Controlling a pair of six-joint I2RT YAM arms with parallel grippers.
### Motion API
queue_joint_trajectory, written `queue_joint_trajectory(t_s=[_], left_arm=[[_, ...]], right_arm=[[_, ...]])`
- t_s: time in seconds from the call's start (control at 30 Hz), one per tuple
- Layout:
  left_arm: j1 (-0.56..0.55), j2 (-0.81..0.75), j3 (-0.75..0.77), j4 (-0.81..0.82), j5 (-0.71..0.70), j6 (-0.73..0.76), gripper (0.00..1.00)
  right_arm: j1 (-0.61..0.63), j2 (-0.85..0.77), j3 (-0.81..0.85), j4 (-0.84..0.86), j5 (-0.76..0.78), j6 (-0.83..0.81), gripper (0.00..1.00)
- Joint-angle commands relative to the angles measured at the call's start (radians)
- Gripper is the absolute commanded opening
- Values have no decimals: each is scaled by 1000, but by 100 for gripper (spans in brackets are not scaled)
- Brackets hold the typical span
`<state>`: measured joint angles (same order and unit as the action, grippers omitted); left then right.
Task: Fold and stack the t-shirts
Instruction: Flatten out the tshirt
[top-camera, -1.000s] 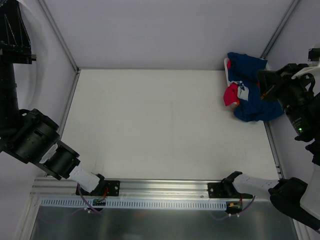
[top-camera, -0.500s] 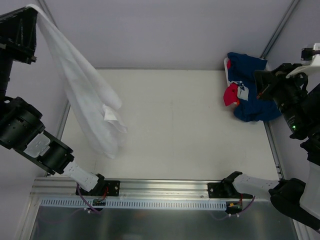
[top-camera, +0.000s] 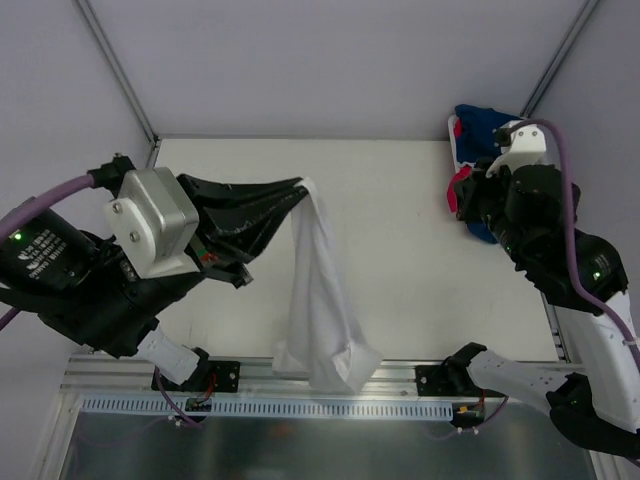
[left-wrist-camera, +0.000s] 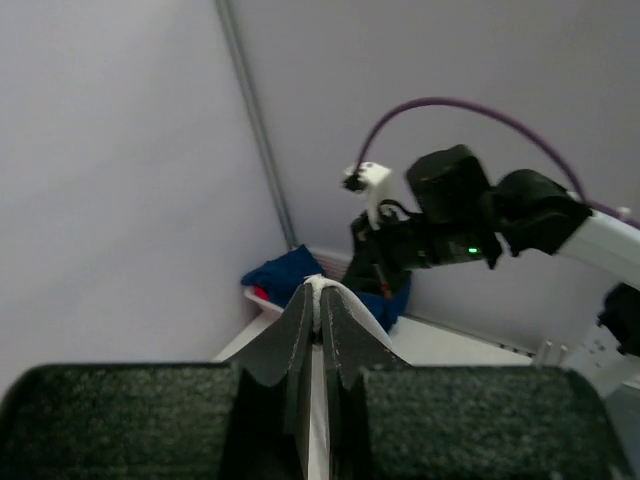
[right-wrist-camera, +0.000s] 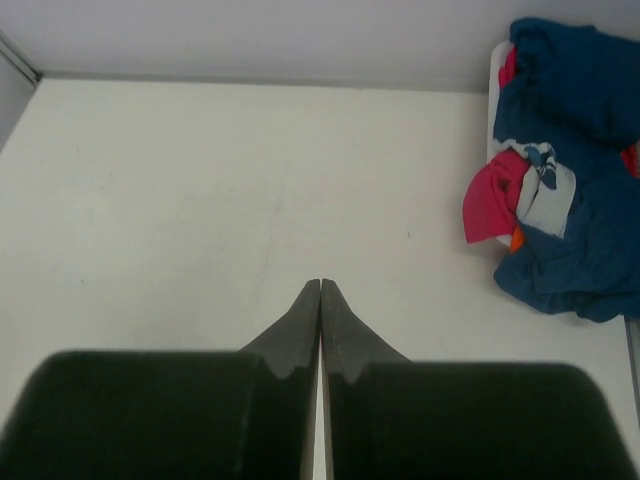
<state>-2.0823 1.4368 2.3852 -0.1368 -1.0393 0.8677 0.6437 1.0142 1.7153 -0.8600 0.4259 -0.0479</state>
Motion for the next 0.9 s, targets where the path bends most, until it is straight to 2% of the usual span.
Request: queue_joint_trajectory(t_s=[0.0,0.07,0.1,0.13,0.2,0.23,0.33,0.37,0.43,0.47,0.53,0.57,0.6,0.7,0.73,0.8,0.87], left_arm=[[-47,-53,0,-285,198,-379,0],[78,-73,-32,-349,290,-476,0],[146,-84,-35,-459,379,-607,0],[320,-82,-38,-501,627,-680,0],[486,-70,-76,-538,874,-801,0],[637,-53,-90,-538,1073,-838,0],[835,34,-58,-543,1353,-929,0],[957,54,-49,-541,1410,-967,0],[1072,108,-15,-537,1554,-996,0],[1176,144,-8,-534,1599,-1019,0],[1267,181,17,-518,1663,-1044,0],[1313,226,25,-509,1747,-1079,0],[1393,246,34,-500,1774,-1093,0],[1525,319,62,-486,1826,-1127,0],[1554,327,46,-488,1823,-1131,0],[1626,304,-10,-488,1729,-1125,0],[1645,233,-163,-488,1605,-1080,0]], right_arm=[[-3,-45,-83,58,14,40,2],[-1,-58,-126,59,28,45,2],[-3,-69,-137,58,30,46,2],[-1,-75,-146,58,30,45,2],[-1,-85,-169,58,39,45,2],[-3,-98,-177,55,43,45,2],[-3,-124,-204,44,63,45,2],[-3,-134,-223,42,68,45,2],[-3,-157,-241,39,85,45,2],[-4,-163,-249,38,88,45,2],[-3,-173,-276,36,99,45,2],[-3,-178,-284,38,105,45,2],[-4,-180,-298,38,111,46,2],[-4,-175,-324,42,109,72,2],[-3,-175,-333,47,103,77,2],[-4,-180,-356,56,87,83,2],[-3,-181,-394,73,76,94,2]])
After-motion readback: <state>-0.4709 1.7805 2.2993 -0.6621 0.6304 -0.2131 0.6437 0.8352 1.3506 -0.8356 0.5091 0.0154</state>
